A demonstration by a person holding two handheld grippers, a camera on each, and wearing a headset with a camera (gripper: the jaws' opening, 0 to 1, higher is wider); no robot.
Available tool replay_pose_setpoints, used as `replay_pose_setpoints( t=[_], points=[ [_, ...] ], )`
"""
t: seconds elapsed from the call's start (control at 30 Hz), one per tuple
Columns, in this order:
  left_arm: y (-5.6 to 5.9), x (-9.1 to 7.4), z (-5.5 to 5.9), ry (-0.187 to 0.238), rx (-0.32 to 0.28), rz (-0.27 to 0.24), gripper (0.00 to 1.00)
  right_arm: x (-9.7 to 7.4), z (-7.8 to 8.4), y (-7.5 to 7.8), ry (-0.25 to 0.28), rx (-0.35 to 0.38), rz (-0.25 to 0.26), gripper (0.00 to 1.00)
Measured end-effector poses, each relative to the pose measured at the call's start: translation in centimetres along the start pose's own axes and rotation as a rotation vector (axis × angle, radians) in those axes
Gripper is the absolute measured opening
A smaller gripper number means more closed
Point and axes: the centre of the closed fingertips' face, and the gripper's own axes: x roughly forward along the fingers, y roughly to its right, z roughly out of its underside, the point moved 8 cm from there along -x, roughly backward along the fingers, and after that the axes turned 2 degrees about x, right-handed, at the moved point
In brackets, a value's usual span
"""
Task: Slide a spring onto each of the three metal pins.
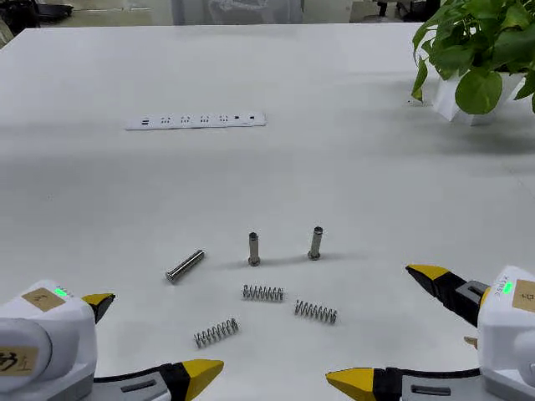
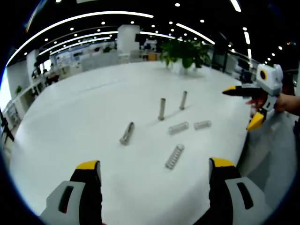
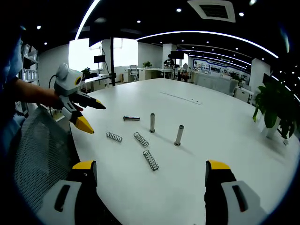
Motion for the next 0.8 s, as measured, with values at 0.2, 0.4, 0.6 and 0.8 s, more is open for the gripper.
replay_pose_setpoints(
  t=[0.2,0.4,0.6,0.8],
  points=[
    [-1.7,1.0,-1.5,-0.007,0.005,0.002,0.91,0.1,0.1,0.0,-0.013,-0.006,-0.001,0.97],
    [-2.9,2.1,-2.7,-0.028,0.034,0.016,0.85,0.1,0.2,0.2,-0.015,0.002,0.008,0.97],
    [-3.5,3.0,-3.8,-0.041,0.096,0.043,0.75,0.0,0.3,0.3,-0.019,0.012,0.016,0.97],
    [-4.4,4.0,-4.9,-0.06,0.107,0.05,0.58,0.0,0.5,0.3,-0.028,0.015,0.015,0.97]
  ],
)
